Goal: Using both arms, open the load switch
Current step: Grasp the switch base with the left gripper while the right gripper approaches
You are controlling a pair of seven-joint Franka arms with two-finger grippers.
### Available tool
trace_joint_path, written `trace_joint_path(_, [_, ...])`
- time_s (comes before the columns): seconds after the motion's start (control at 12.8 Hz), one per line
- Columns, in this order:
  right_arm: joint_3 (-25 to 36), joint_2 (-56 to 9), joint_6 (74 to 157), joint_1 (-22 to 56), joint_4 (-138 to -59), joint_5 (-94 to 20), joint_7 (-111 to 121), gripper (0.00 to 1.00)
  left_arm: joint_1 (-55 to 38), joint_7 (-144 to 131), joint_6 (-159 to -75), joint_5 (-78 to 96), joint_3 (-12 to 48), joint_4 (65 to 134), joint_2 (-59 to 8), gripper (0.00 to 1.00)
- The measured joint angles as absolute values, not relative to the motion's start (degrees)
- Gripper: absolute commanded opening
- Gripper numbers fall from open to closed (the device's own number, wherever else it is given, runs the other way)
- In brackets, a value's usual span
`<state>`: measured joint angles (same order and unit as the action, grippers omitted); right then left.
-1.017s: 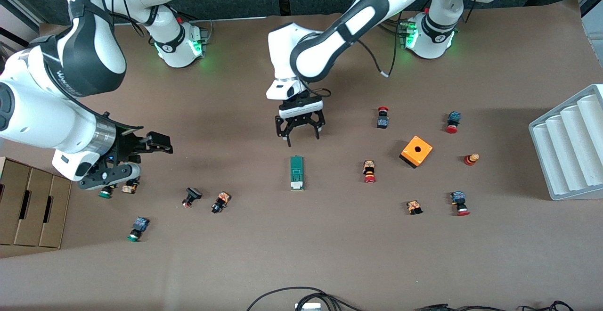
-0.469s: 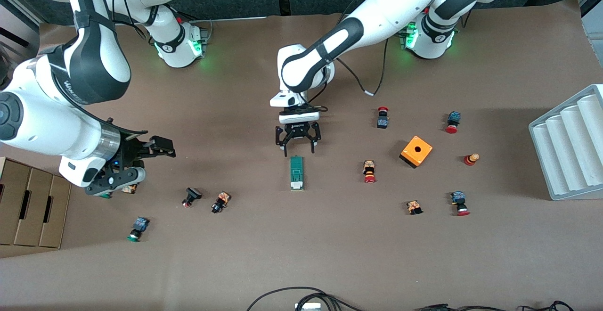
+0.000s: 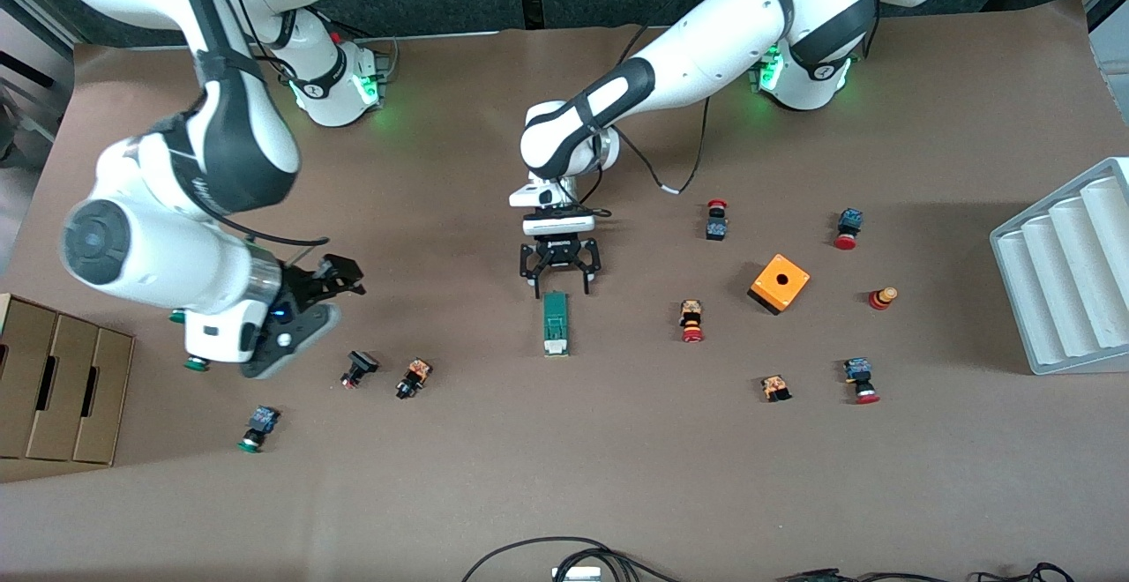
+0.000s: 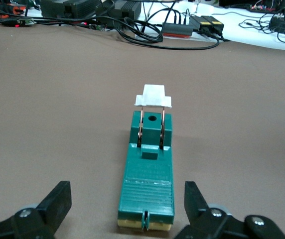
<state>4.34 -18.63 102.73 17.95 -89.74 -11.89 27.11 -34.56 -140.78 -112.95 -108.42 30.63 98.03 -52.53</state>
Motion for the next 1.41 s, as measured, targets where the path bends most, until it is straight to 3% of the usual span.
trace_joint_path(0.31, [4.3, -20.6, 102.9, 19.6, -89.4, -11.9, 32.4, 1.0, -39.9, -143.7, -109.5, -110.3, 26.6, 92.1, -58.0, 0.99])
trace_joint_path(0.63, [4.2, -23.3, 107.1, 22.2, -89.4, -11.9, 44.9, 1.0, -43.8, -145.1, -108.5, -110.4, 22.3, 90.9, -58.6, 0.92])
trace_joint_path(1.02, [4.2, -25.8, 111.5, 26.4, -89.0, -12.0, 50.9, 1.0, -44.2, -145.4, -108.2, -110.4, 22.1, 90.6, -58.6, 0.9])
trace_joint_path(1.41, [4.2, -29.9, 112.5, 29.2, -83.3, -12.0, 51.8, 1.0, -44.3, -145.7, -108.0, -110.4, 22.1, 90.3, -58.8, 0.89])
